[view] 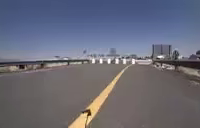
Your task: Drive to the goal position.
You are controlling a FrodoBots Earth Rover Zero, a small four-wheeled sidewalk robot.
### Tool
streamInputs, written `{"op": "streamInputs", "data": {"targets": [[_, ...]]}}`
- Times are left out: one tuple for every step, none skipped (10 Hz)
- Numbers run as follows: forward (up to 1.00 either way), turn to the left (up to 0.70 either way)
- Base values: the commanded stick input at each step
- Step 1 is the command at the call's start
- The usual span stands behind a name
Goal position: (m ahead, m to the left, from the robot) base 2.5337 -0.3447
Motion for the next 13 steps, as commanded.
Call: {"op": "streamInputs", "data": {"targets": [[0.7, 0.0], [0.7, 0.0], [0.7, 0.0], [0.7, 0.0], [0.7, 0.0], [0.7, 0.0], [0.7, 0.0], [0.7, 0.0], [0.7, 0.0], [0.7, 0.0], [0.7, 0.0], [0.7, 0.0], [0.7, 0.0]]}}
